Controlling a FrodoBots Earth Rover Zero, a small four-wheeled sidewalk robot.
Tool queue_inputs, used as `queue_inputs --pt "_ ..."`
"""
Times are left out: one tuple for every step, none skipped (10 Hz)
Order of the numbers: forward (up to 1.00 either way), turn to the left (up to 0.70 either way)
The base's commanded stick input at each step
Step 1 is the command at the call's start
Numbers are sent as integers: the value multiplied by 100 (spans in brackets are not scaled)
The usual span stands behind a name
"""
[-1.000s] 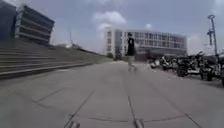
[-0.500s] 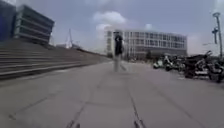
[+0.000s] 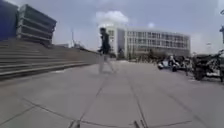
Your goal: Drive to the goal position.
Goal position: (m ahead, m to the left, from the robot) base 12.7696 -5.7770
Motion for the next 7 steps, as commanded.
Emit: queue_inputs --pt "85 0" --pt "85 0" --pt "85 0" --pt "85 0" --pt "85 -1" --pt "85 -19" --pt "85 -27"
